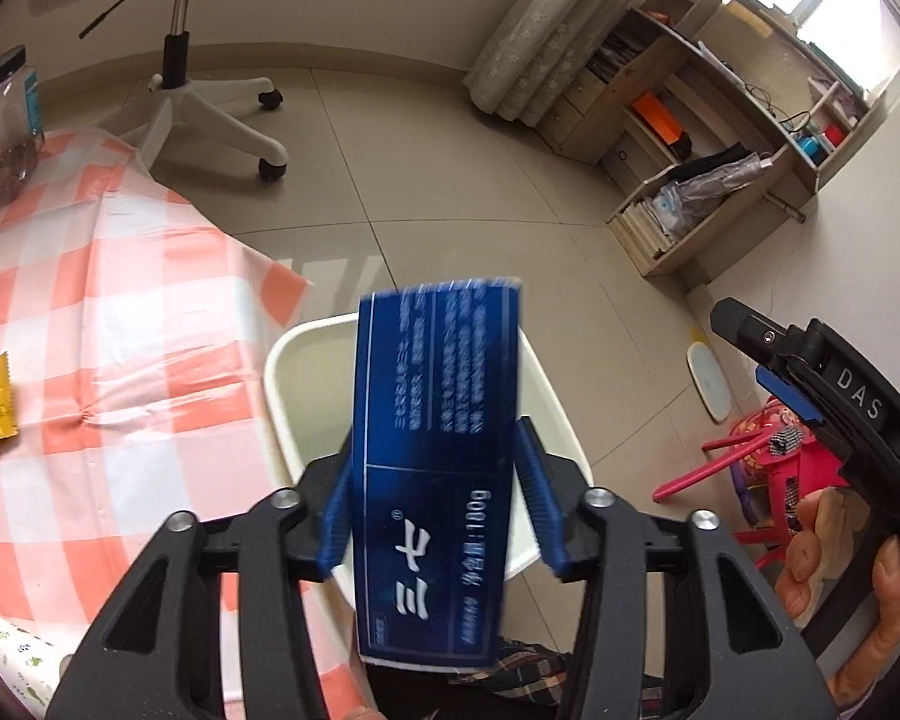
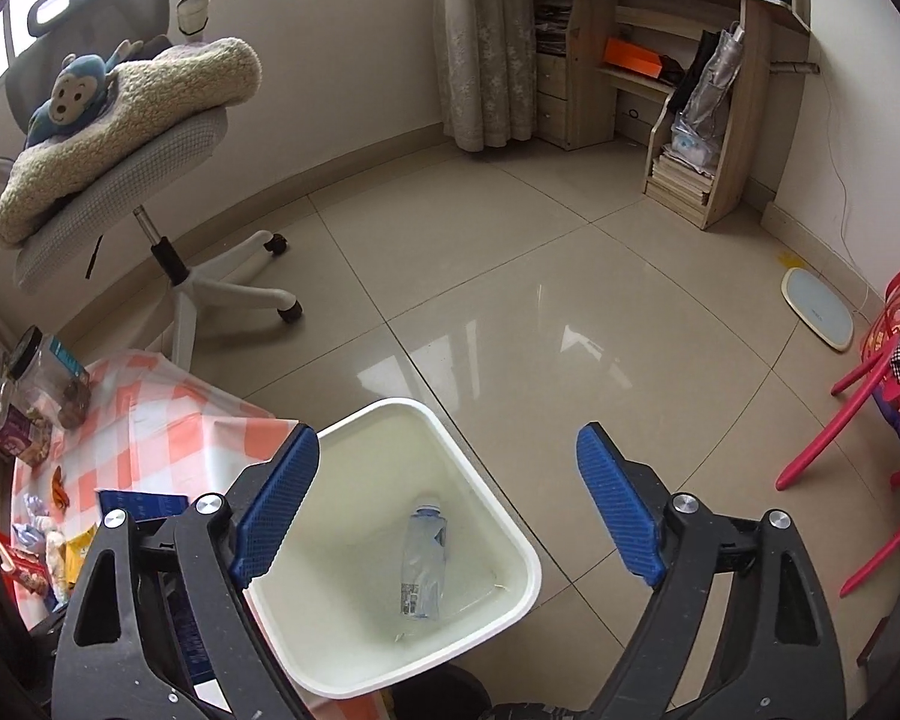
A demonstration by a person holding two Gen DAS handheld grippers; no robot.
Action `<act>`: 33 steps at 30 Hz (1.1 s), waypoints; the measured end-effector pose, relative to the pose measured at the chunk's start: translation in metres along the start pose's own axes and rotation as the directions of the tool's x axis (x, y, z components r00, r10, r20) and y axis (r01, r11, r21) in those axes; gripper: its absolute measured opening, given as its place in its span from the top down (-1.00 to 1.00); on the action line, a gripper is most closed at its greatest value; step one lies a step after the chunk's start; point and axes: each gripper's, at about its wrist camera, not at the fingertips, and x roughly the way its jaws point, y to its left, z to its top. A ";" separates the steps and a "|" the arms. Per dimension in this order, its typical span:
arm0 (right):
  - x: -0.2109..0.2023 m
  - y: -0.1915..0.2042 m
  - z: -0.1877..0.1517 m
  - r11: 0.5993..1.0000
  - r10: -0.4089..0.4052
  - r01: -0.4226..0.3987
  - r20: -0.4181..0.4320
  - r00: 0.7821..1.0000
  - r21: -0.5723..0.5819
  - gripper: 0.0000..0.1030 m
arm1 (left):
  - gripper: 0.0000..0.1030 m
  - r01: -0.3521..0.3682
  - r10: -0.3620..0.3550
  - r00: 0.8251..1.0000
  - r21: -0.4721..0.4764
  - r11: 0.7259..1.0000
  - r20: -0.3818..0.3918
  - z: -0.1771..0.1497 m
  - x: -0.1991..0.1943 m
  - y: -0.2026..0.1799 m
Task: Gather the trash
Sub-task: 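Carry both items to the white bin and release them from both tools, then grasp the red snack box with the left tool and lift it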
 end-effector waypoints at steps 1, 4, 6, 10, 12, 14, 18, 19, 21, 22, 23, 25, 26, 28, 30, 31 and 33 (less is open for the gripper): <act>-0.001 -0.002 0.001 1.000 0.001 -0.001 0.002 1.000 0.012 -0.65 | -0.17 -0.003 0.003 1.000 -0.001 1.000 0.001 0.001 0.000 -0.003; -0.003 -0.004 0.001 1.000 0.004 -0.004 0.011 1.000 0.028 -0.69 | -0.23 -0.019 0.019 1.000 0.008 1.000 0.009 0.003 -0.005 -0.004; -0.004 0.000 0.000 1.000 0.001 -0.001 0.019 1.000 0.016 -0.70 | -0.27 -0.052 0.051 0.998 0.020 0.998 0.021 0.002 -0.011 0.001; -0.008 0.019 -0.007 0.999 -0.013 0.014 0.041 0.999 -0.034 -0.79 | -0.36 -0.133 0.132 0.989 0.015 0.991 0.062 0.002 -0.030 0.021; -0.011 0.032 -0.011 0.998 -0.022 0.026 0.062 0.998 -0.065 -0.85 | -0.41 -0.174 0.173 0.981 0.006 0.985 0.087 0.001 -0.041 0.033; -0.012 0.047 -0.017 0.994 -0.025 0.033 0.077 0.997 -0.104 -0.86 | -0.47 -0.231 0.229 0.966 0.005 0.973 0.117 0.000 -0.053 0.045; -0.013 0.081 -0.029 0.980 -0.010 0.025 0.077 0.997 -0.198 -0.86 | -0.62 -0.369 0.365 0.917 -0.003 0.929 0.162 -0.005 -0.075 0.072; -0.014 0.091 -0.032 0.974 -0.002 0.019 0.075 0.997 -0.224 -0.86 | -0.65 -0.396 0.392 0.904 -0.013 0.918 0.169 -0.006 -0.080 0.082; -0.014 0.111 -0.040 0.960 0.010 0.010 0.072 0.997 -0.278 -0.86 | -0.67 -0.450 0.451 0.875 -0.045 0.892 0.179 -0.008 -0.090 0.100; -0.015 0.121 -0.045 0.952 0.017 0.006 0.071 0.997 -0.305 -0.86 | -0.67 -0.478 0.482 0.857 -0.067 0.876 0.181 -0.010 -0.096 0.111; -0.016 0.131 -0.049 0.943 0.024 0.001 0.070 0.997 -0.332 -0.86 | -0.68 -0.505 0.513 0.839 -0.094 0.858 0.183 -0.010 -0.103 0.122; -0.017 0.150 -0.058 0.924 0.040 -0.012 0.066 0.997 -0.383 -0.86 | -0.73 -0.546 0.566 0.805 -0.154 0.824 0.178 -0.011 -0.115 0.146; -0.018 0.160 -0.062 0.914 0.048 -0.019 0.062 0.997 -0.405 -0.86 | -0.73 -0.562 0.591 0.788 -0.189 0.805 0.172 -0.012 -0.121 0.159; -0.019 0.178 -0.070 0.895 0.065 -0.036 0.050 0.997 -0.445 -0.86 | -0.74 -0.590 0.637 0.755 -0.266 0.762 0.152 -0.014 -0.134 0.188; -0.020 0.196 -0.078 0.878 0.083 -0.054 0.039 0.996 -0.476 -0.86 | -0.74 -0.610 0.680 0.723 -0.348 0.712 0.124 -0.015 -0.147 0.219; -0.021 0.203 -0.082 0.870 0.091 -0.063 0.033 0.995 -0.489 -0.86 | -0.74 -0.620 0.700 0.705 -0.383 0.685 0.111 -0.017 -0.153 0.232; -0.021 0.218 -0.090 0.853 0.104 -0.077 0.023 0.994 -0.517 -0.86 | -0.75 -0.636 0.736 0.672 -0.445 0.630 0.081 -0.019 -0.163 0.259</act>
